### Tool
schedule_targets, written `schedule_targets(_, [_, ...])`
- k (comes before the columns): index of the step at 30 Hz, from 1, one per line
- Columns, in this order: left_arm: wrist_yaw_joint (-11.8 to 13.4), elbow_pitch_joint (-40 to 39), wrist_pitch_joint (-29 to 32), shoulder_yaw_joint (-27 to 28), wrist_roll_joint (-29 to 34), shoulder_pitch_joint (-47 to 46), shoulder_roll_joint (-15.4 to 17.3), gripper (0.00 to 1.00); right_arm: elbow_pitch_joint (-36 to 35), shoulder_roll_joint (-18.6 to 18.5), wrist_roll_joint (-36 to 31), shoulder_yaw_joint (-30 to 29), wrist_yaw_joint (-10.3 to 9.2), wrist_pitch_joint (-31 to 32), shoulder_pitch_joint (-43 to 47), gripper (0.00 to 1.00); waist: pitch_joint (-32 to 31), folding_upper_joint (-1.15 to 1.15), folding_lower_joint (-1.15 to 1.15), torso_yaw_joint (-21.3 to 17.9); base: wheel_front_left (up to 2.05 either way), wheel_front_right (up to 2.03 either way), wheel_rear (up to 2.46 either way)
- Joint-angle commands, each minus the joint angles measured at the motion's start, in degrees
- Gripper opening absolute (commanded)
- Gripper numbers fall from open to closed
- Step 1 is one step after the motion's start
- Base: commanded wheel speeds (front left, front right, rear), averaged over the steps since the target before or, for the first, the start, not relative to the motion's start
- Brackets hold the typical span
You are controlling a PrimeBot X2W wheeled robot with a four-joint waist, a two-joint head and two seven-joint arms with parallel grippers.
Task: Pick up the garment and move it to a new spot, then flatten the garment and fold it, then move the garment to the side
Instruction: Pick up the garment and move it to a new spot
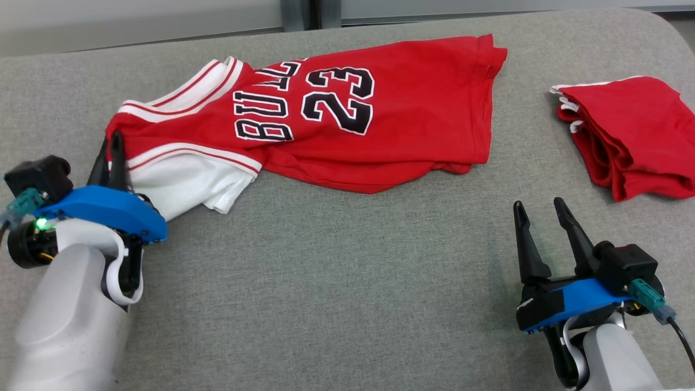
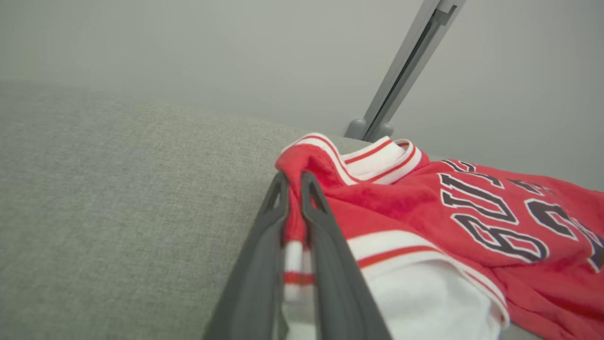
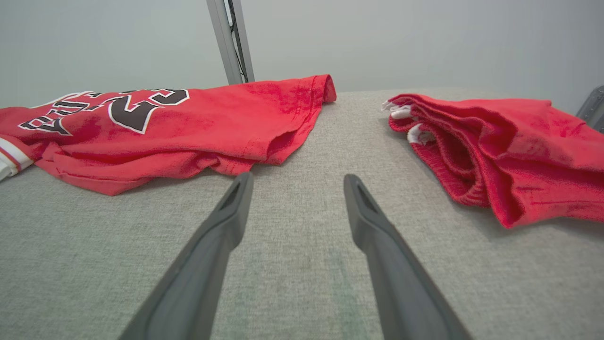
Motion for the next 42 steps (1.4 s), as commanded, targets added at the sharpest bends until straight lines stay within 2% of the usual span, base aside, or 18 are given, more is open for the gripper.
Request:
schedule_targets(1, [-0.52, 1.26, -1.9, 0.04, 0.24, 0.4, -0.35, 1.0, 0.05, -0.08, 0.27, 0.06, 0.01, -0.28, -0.62, 1.0, 0.11, 0.0, -0.01, 0.24, 0.0, 0.0, 0.0])
schedule_targets(8, [-2.54, 3.58, -5.66, -0.4, 2.0, 0.37, -1.61, 1.0, 0.3, -0.07, -0.71, -0.4, 0.01, -0.29, -0.43, 1.0, -1.62, 0.0, -0.01, 1.65, 0.0, 0.0, 0.0])
schedule_targets(14, [-3.55, -0.56, -6.1, 0.86, 3.91, 5.11, -3.42, 1.0, 0.52, -0.08, -1.36, -1.45, 0.01, -0.29, 1.7, 1.0, -5.49, 0.0, -0.01, 3.58, 0.0, 0.0, 0.0])
schedule_targets(22, [-3.23, -11.18, -6.07, 4.02, 9.8, 18.17, -7.32, 1.0, 1.1, -0.08, -1.78, -2.48, 0.01, -0.27, 6.21, 1.0, -12.44, 0.0, -0.01, 6.54, 0.0, 0.0, 0.0])
schedule_targets(30, [-3.04, -16.48, -6.05, 6.15, 12.53, 29.72, -12.76, 1.0, 1.63, -0.09, -1.18, -0.86, 0.01, -0.26, 10.05, 1.0, -17.12, 0.0, -0.01, 7.98, 0.0, 0.0, 0.0])
schedule_targets(37, [-2.18, -17.63, -6.06, 6.89, 15.51, 33.22, -13.65, 1.0, 1.98, -0.09, -0.48, 0.35, 0.01, -0.25, 11.28, 1.0, -18.58, 0.0, -0.01, 8.63, 0.0, 0.0, 0.0])
schedule_targets(42, [-2.47, -18.23, -6.06, 7.96, 16.18, 34.68, -14.08, 1.0, 2.87, -0.09, -0.06, 1.2, 0.01, -0.25, 11.47, 1.0, -18.93, 0.0, -0.01, 8.94, 0.0, 0.0, 0.0])
